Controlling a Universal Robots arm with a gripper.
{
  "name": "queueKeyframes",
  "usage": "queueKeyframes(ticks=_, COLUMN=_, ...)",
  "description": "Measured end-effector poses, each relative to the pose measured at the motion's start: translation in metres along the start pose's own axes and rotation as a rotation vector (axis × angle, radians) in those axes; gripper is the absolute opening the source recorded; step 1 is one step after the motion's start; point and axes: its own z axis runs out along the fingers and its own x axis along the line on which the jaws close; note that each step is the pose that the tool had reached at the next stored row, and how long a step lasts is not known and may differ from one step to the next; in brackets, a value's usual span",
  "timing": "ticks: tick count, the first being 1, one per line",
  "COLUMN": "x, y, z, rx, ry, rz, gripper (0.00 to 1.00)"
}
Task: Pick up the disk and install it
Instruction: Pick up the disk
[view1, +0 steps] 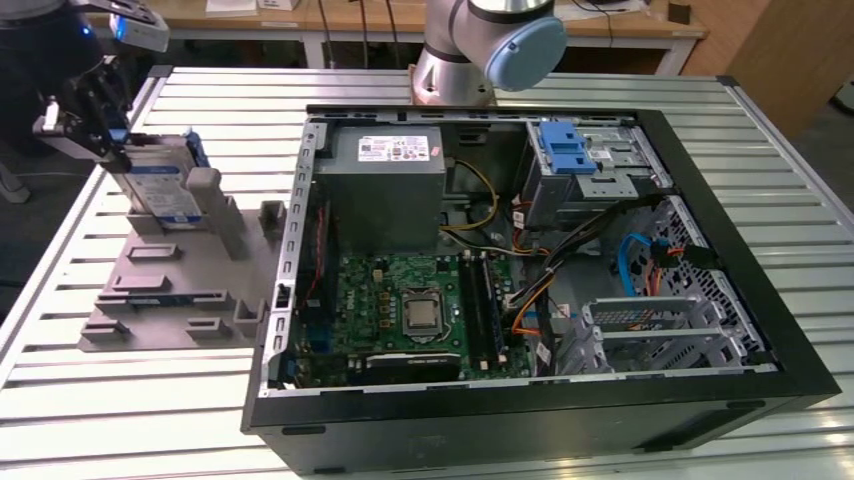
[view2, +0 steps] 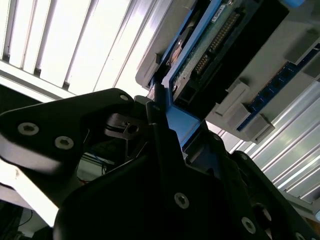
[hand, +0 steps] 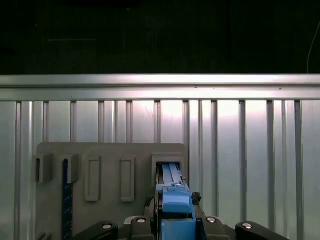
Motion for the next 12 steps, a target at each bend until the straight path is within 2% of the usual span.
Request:
queueKeyframes(ticks=5, x=0.0000, y=0.0001, z=-0.0043, rx=0.0012, ry=-0.0001, rz=0.000, gripper=0.36)
queueKeyframes(ticks=11, x=0.0000, y=0.0001, z=-0.0046, rx=0.0013, ry=-0.0001, rz=0.000, gripper=0.36)
queueKeyframes(ticks=12, x=0.0000, y=0.0001, z=-0.0076, rx=0.0011, ry=0.0000, rz=0.000, gripper=0.36)
